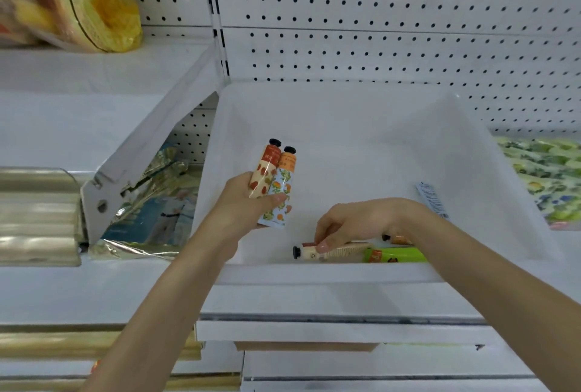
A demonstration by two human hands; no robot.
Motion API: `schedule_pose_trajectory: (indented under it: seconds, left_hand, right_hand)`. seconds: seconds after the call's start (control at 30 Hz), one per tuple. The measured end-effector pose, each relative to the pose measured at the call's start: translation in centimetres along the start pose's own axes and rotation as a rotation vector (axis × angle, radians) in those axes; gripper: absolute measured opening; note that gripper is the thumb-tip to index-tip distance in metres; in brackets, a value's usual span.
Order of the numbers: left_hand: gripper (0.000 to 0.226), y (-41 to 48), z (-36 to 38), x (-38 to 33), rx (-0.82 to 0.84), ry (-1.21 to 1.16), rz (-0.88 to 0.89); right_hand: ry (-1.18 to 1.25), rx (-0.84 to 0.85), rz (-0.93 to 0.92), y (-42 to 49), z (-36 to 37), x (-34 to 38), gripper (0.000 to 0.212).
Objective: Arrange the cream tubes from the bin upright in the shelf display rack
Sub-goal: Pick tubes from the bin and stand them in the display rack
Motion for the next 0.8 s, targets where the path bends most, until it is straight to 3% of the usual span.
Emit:
schedule_pose_trajectory:
  seconds: [0.2, 0.33, 0.47, 0.67, 0.8]
  left_hand:
    - [0.02, 0.7, -0.1, -0.8, -0.002, -0.003, -0.007]
    - [0.021, 1.1, -0.5, -1.4, -0.023, -0.006, -0.002]
    - [0.026, 1.5, -0.6, -1.4, -0.028, -0.007, -0.003]
    - [0.019, 1.2, 0.4, -2.9, 0.0, -0.006, 0.046]
    - [0.018, 0.1, 3.3, -5.3, 0.108, -0.026, 0.155]
  right_hand:
    - [0.23, -0.244, -0.04, -0.2, -2.1, 0.7, 0.025]
    - [0.24, -0.406, -0.06, -1.0, -4.0, 1.3, 0.027]
    - [0.309, -0.477, -0.07, -2.2, -5.3, 0.9, 0.025]
    - [0.553, -0.512, -0.162, -7.0, -6.7, -0.7, 0.04]
    - [0.663, -0.806, -0.185, -11.6, -8.1, -2.5, 0.025]
Point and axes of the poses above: each hand's wrist, its own y-axis towards the middle knuckle, its own z-axis out of the palm, x = y × z, the point moved 3 cm from there along y, towards the middle knuckle
